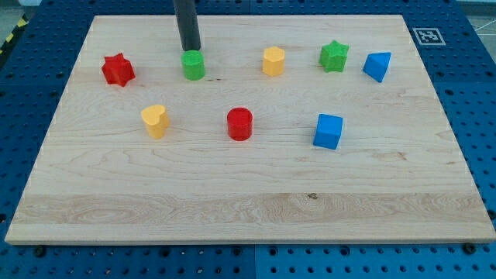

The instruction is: Slide green circle to the red star

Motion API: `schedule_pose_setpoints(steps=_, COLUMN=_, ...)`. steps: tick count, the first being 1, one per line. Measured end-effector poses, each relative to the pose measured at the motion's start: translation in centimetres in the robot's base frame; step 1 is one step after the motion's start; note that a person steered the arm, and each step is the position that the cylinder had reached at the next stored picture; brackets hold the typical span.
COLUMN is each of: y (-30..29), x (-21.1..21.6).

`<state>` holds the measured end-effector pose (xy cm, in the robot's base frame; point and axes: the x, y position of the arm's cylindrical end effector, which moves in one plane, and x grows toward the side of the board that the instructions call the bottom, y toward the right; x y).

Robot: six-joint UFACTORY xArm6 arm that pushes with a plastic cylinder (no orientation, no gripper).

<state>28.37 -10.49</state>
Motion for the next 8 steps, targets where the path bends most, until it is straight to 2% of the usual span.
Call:
schedule_pose_setpoints(steps=1, y=0.0, x=5.3)
schedule_pose_setpoints(steps=3, y=1.8, x=4.5)
schedule_pose_setpoints(steps=4, y=5.3, x=5.9)
schedule_pose_setpoints(steps=6, y=5.1, x=9.0)
schedule_pose_setpoints(steps=8, y=3.1, x=9.4)
